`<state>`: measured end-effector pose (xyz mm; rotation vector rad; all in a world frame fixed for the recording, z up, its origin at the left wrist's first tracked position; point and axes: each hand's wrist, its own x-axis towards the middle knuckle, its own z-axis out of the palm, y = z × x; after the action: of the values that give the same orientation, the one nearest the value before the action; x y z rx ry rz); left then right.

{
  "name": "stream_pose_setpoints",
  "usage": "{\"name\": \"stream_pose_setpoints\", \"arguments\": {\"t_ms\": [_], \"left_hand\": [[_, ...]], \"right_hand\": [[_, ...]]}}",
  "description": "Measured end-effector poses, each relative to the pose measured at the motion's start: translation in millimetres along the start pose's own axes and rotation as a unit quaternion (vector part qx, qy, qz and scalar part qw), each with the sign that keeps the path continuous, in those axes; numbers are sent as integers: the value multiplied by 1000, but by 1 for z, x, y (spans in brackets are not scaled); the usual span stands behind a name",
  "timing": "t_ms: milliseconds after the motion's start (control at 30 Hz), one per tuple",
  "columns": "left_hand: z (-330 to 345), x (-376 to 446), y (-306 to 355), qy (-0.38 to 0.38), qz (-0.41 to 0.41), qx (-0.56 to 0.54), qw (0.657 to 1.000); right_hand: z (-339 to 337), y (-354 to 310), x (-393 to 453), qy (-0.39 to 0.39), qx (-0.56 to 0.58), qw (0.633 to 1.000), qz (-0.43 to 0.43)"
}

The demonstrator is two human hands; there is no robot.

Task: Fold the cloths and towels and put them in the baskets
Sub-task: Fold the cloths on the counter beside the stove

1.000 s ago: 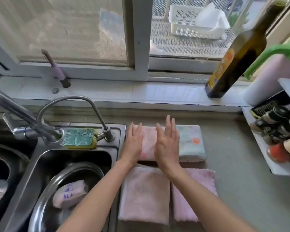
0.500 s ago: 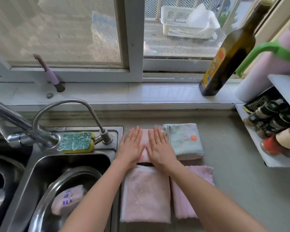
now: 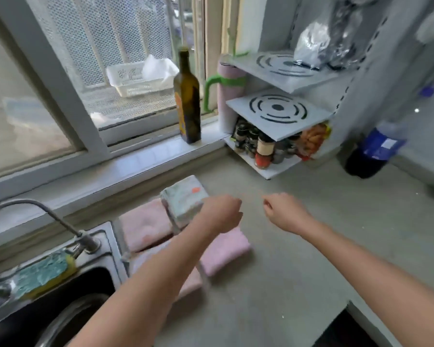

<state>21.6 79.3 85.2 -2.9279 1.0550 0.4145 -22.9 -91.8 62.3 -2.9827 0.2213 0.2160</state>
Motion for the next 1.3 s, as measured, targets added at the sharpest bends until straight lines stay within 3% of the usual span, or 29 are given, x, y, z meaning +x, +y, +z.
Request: {"name": "stream_pose_setpoints", "arguments": {"t_ms": [167,300,533,667,967,1100,1300], "left_hand": [[1,13,146,-39,154,39,986],[18,-21,283,-53,304,121,943],[75,-189,513,-91,529,154,830],[113,-306,618,-103,633,179,747],[171,-462,786,-94,754,221,611],[195,-499,870,-86,777,229,580],[216,-517,1004,-99,772,260,571]], "right_hand": [[1,103,-137,16,72,983,169],[23,159,-287,32,144,946,288],[70,199,-606,77,174,827,530],[86,182,-781,100,183,725,657],[111,163,-1003,160,164,572,787],[119,202,-1067,174,166,541,806],[128,306,-1145,165,201,535,804]]}}
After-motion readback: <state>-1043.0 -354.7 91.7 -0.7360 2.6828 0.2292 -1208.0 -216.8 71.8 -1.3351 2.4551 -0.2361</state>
